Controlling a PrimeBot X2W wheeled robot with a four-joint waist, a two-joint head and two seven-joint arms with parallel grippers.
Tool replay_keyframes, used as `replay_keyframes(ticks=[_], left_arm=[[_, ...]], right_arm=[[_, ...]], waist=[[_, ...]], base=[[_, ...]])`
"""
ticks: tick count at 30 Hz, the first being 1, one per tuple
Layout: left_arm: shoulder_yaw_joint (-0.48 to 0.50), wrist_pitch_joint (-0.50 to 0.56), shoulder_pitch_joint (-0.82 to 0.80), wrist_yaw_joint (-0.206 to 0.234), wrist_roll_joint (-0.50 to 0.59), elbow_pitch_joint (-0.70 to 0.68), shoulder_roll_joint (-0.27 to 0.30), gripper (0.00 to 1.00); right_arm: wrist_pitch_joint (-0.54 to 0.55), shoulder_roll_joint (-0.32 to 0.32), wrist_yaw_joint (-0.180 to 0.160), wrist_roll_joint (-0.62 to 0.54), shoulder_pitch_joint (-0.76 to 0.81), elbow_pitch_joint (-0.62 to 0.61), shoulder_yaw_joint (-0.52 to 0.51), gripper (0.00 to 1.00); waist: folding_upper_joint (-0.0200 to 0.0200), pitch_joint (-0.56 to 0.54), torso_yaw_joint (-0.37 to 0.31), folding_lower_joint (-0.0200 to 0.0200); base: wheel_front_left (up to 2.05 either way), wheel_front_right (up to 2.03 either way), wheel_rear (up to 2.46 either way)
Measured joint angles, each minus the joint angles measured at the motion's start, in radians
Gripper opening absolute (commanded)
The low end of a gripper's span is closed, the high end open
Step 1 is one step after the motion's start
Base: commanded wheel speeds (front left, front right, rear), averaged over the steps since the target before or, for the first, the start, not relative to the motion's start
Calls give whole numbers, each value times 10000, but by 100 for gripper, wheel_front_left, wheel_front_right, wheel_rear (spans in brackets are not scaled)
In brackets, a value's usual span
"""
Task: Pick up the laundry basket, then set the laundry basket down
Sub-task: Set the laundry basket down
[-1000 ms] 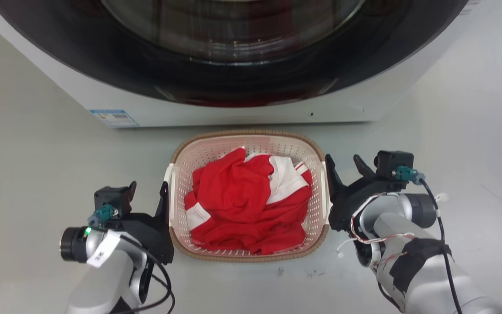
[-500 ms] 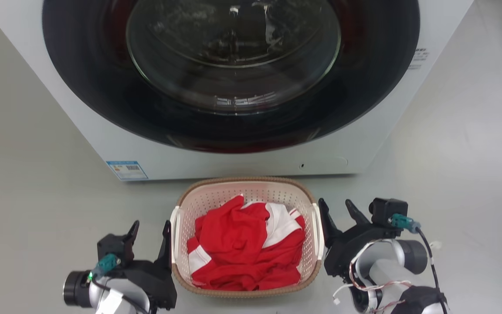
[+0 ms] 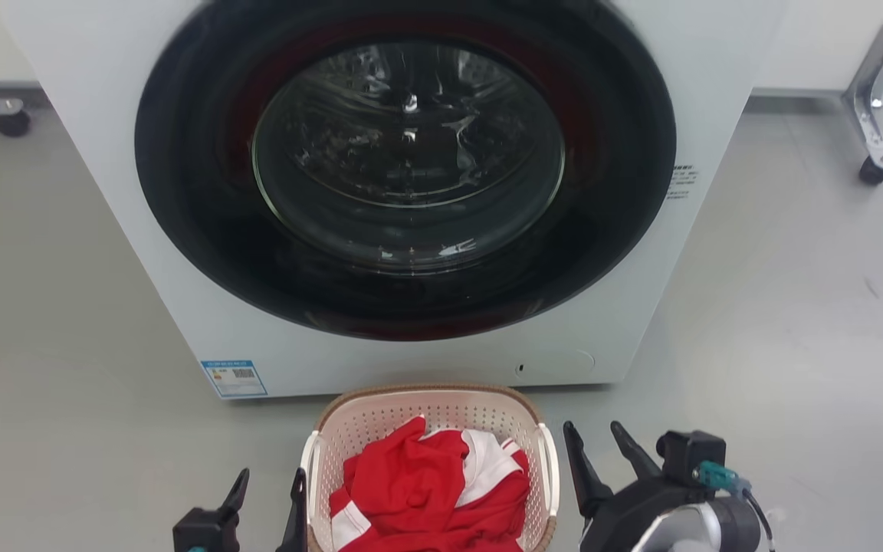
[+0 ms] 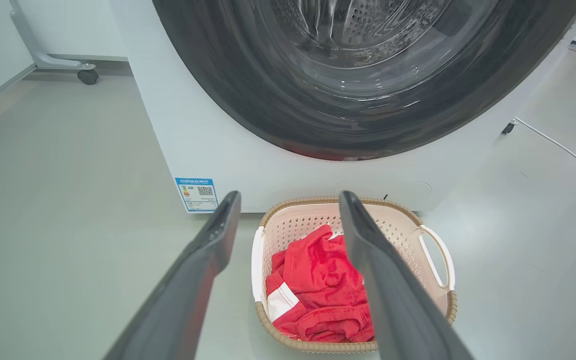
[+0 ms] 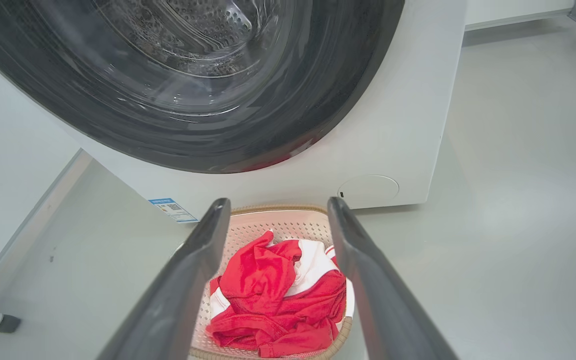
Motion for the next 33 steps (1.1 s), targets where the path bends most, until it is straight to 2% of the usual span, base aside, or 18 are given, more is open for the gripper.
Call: replay_keyframes(ticks=[7,16,33], left_arm=[[270,0,996,105,148,-1168,71,100],[637,0,1714,196,391,-2420,121,100],[930,0,2534,284,836,-3593,0,100]], right_arm=[[0,-163,-12,-727,1079,-1189,-468,100],[0,-230,-12,-1733,2044,-2343,-1398,100],[-2,17,-13,-3553,3515,-3877,-2869,100]], waist=[[0,-566,-20,0],[1,-740,-86,1],[1,-834,-238,1]], base=[[0,0,0],[0,0,0],[0,0,0]])
